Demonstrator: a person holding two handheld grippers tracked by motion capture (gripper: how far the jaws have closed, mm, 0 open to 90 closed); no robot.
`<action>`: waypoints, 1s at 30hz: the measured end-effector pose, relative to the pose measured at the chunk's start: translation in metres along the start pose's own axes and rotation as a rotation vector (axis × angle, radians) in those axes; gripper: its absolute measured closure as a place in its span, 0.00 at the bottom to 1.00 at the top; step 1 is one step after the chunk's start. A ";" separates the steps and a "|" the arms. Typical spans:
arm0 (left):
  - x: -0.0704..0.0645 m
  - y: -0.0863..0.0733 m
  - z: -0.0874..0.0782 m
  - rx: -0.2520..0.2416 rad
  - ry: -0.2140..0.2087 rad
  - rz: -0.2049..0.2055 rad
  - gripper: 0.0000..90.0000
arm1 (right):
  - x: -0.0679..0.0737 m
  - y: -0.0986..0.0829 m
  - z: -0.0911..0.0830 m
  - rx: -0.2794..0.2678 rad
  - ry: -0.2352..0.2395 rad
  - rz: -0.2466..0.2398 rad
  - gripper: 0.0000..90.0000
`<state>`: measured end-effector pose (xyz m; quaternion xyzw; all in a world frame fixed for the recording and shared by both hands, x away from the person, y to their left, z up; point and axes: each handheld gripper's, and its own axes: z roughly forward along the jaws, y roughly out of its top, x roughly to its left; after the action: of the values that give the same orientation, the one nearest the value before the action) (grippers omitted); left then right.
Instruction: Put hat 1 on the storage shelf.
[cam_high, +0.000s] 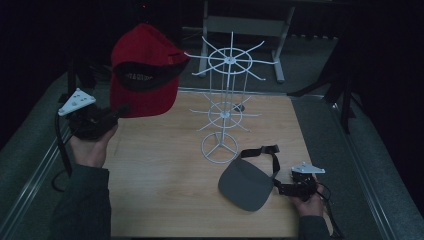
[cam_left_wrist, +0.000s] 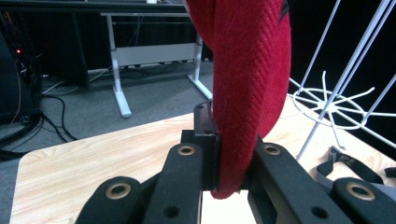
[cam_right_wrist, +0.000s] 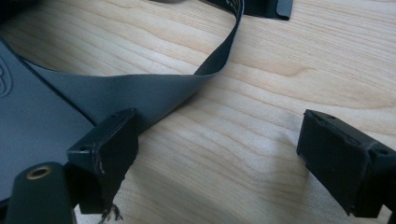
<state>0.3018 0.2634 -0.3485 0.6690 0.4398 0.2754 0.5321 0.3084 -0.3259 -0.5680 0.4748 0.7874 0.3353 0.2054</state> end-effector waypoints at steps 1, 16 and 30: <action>0.000 0.001 0.000 0.000 0.000 0.001 0.96 | 0.000 0.000 0.000 0.000 0.000 0.000 0.14; -0.002 0.007 -0.006 -0.027 -0.009 -0.018 0.96 | 0.000 0.000 0.000 0.000 0.000 0.000 0.14; -0.008 0.012 -0.012 -0.063 -0.023 -0.039 0.96 | 0.000 0.000 0.000 0.000 0.000 -0.001 0.14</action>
<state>0.2915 0.2616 -0.3327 0.6464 0.4378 0.2710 0.5631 0.3084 -0.3259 -0.5680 0.4745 0.7876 0.3352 0.2055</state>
